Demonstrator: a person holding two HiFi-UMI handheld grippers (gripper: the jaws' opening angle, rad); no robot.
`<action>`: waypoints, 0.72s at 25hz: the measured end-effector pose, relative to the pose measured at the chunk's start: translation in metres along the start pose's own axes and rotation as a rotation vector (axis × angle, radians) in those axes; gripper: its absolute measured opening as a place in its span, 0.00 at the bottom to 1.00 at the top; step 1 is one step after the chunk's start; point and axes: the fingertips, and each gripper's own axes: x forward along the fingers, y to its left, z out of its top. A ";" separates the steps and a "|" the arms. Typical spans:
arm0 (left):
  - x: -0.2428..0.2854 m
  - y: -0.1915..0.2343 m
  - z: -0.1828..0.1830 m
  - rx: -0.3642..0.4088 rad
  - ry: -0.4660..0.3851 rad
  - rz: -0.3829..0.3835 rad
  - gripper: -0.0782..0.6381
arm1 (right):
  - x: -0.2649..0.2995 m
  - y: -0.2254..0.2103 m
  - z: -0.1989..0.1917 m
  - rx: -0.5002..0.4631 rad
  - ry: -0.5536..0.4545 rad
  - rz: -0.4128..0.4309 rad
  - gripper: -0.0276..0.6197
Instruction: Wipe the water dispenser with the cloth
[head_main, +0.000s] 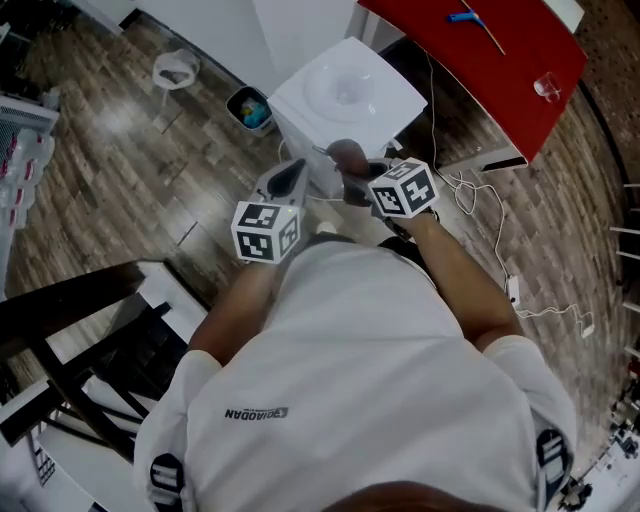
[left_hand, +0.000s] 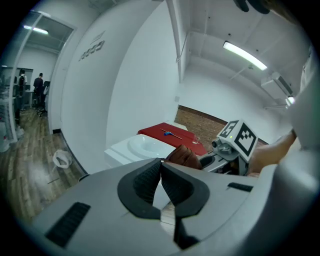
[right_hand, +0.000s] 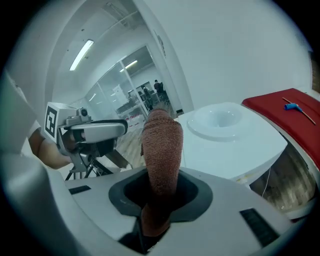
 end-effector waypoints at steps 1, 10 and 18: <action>-0.004 0.004 -0.003 -0.013 0.001 0.021 0.11 | 0.004 -0.002 0.000 -0.001 0.022 0.013 0.17; -0.016 0.028 -0.027 -0.140 -0.027 0.225 0.11 | 0.024 -0.020 0.008 -0.041 0.145 0.142 0.18; 0.003 0.004 -0.015 -0.224 -0.090 0.366 0.11 | 0.024 -0.035 0.000 -0.093 0.271 0.278 0.17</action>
